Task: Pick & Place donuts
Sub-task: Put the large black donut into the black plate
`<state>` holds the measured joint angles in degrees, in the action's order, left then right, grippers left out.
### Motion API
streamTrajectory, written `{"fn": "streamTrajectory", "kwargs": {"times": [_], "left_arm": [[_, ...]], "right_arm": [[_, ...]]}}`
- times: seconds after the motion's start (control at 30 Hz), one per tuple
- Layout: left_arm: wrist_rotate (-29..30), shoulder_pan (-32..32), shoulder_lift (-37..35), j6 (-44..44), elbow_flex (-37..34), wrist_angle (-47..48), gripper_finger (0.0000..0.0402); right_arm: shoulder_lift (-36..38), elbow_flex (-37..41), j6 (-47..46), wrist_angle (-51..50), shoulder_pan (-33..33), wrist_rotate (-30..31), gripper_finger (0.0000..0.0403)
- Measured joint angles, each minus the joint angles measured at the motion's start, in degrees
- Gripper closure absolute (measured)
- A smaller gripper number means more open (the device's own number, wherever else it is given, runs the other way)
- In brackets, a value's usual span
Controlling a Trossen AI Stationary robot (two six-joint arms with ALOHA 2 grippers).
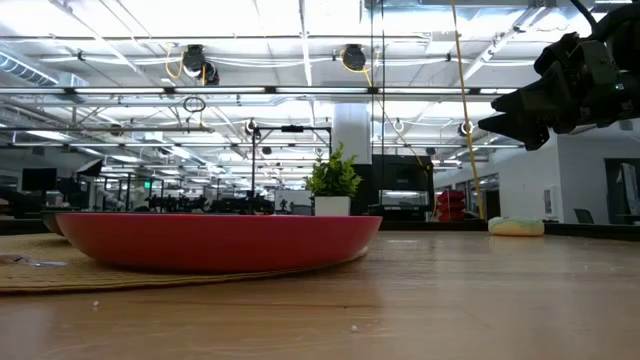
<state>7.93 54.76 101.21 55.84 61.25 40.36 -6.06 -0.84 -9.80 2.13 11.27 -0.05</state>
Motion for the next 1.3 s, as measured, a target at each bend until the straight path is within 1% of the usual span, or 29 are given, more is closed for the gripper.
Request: {"fn": "streamTrajectory", "kwargs": {"times": [0.8,0.9,1.13,1.2,1.3], "left_arm": [[0.0,0.0,0.0,-2.1,0.0,-0.1,0.0296],[0.0,0.0,0.0,-2.6,0.0,-0.1,0.0313],[-2.6,-0.2,0.0,-2.8,0.0,-0.1,0.0388],[-3.3,-0.5,0.0,-2.7,0.0,-0.1,0.0391],[-3.7,-1.0,-0.7,-1.4,0.0,-0.4,0.0373]], "right_arm": [[0.0,0.0,0.0,0.0,0.0,0.0,0.0156],[0.0,0.0,0.0,0.0,0.0,0.0,0.0156],[0.0,0.0,0.0,0.0,0.0,0.0,0.0156],[0.0,0.0,0.0,0.0,0.0,0.0,0.0156],[0.0,0.0,0.0,0.0,0.0,0.0,0.0156]]}}
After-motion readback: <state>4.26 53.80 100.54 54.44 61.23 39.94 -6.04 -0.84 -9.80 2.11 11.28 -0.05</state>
